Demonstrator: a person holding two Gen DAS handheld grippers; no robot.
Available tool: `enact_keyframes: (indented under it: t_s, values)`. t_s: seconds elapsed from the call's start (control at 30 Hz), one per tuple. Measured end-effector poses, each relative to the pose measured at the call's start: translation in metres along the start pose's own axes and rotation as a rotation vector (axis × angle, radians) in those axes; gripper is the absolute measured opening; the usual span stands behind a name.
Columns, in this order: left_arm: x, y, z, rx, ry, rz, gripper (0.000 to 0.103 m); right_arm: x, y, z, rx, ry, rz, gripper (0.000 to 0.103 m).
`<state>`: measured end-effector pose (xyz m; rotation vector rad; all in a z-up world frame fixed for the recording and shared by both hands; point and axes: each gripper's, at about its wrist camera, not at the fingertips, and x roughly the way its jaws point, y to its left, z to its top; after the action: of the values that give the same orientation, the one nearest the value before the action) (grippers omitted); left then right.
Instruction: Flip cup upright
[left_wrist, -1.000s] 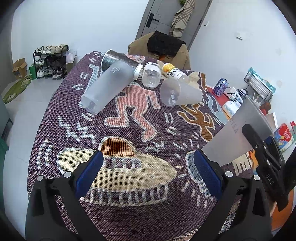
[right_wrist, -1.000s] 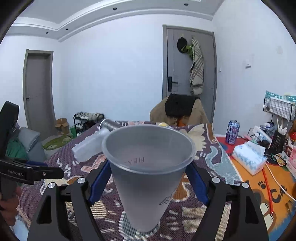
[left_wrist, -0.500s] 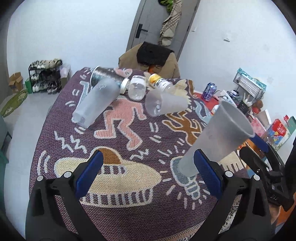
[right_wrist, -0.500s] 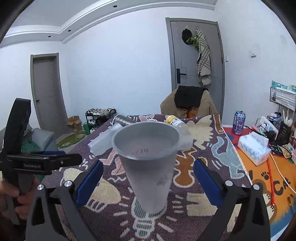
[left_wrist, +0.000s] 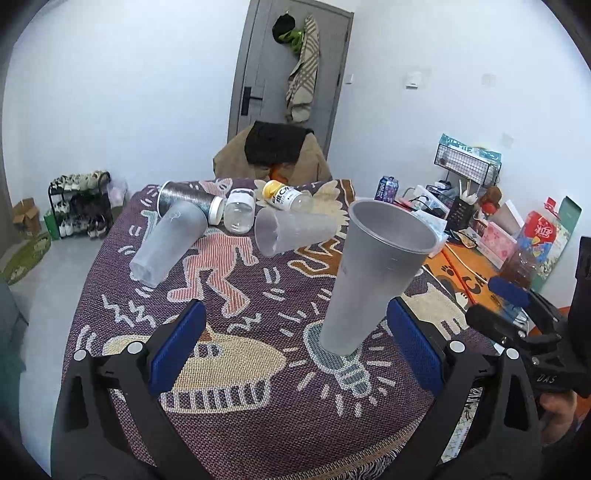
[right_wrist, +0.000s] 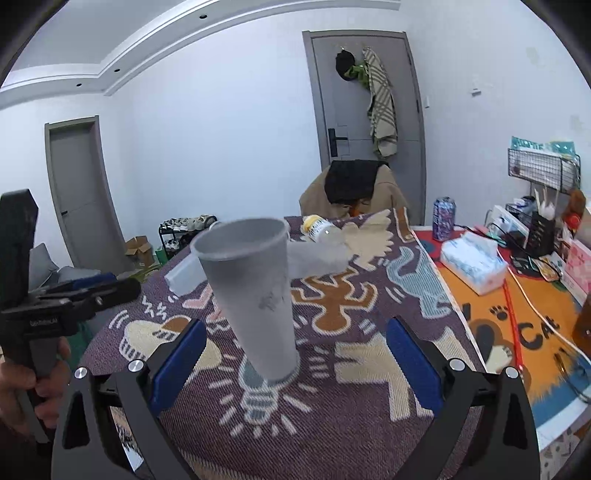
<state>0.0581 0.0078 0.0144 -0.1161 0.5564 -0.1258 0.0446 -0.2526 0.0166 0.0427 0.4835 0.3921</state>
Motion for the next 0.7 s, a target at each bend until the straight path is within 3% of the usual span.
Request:
enact_keyframes:
  t_s: [0.33, 0.7]
  values:
    - [-0.020, -0.006, -0.030, 0.030, -0.057, 0.049, 0.097, -0.015, -0.021, -0.037, 0.102, 0.023, -0.027, 0.095]
    - [-0.037, -0.006, -0.026, 0.052, -0.119, 0.078, 0.097, -0.021, -0.017, -0.031, 0.063, -0.009, -0.027, 0.095]
